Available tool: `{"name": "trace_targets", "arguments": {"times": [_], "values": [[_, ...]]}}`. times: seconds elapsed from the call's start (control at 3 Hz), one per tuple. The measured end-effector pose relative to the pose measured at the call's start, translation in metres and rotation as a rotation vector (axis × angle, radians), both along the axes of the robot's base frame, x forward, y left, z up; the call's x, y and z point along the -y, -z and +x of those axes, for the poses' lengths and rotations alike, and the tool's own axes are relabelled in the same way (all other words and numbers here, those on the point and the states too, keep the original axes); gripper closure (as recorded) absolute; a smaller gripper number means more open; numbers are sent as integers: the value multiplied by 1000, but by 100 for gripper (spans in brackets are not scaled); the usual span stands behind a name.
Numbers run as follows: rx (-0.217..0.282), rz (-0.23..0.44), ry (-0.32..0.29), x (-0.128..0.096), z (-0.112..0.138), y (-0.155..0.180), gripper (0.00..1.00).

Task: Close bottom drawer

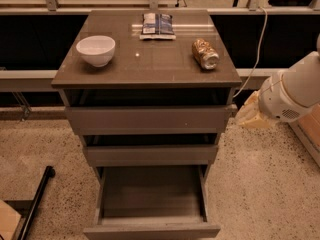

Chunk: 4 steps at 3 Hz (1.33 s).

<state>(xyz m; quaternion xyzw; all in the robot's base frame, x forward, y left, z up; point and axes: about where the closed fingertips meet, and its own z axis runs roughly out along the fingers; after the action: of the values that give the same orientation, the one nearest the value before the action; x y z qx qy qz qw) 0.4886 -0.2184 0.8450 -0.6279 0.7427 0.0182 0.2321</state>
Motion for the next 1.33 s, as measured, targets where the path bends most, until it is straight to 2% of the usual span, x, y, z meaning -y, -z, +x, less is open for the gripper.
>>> {"name": "trace_targets", "arguments": {"times": [0.33, 0.67, 1.0, 1.33], "values": [[-48, -17, 0, 1, -10, 20, 100], [-94, -53, -63, -7, -22, 85, 100], [-114, -80, -96, -5, -37, 150, 100], [-126, -36, -90, 6, -39, 207, 100]]}}
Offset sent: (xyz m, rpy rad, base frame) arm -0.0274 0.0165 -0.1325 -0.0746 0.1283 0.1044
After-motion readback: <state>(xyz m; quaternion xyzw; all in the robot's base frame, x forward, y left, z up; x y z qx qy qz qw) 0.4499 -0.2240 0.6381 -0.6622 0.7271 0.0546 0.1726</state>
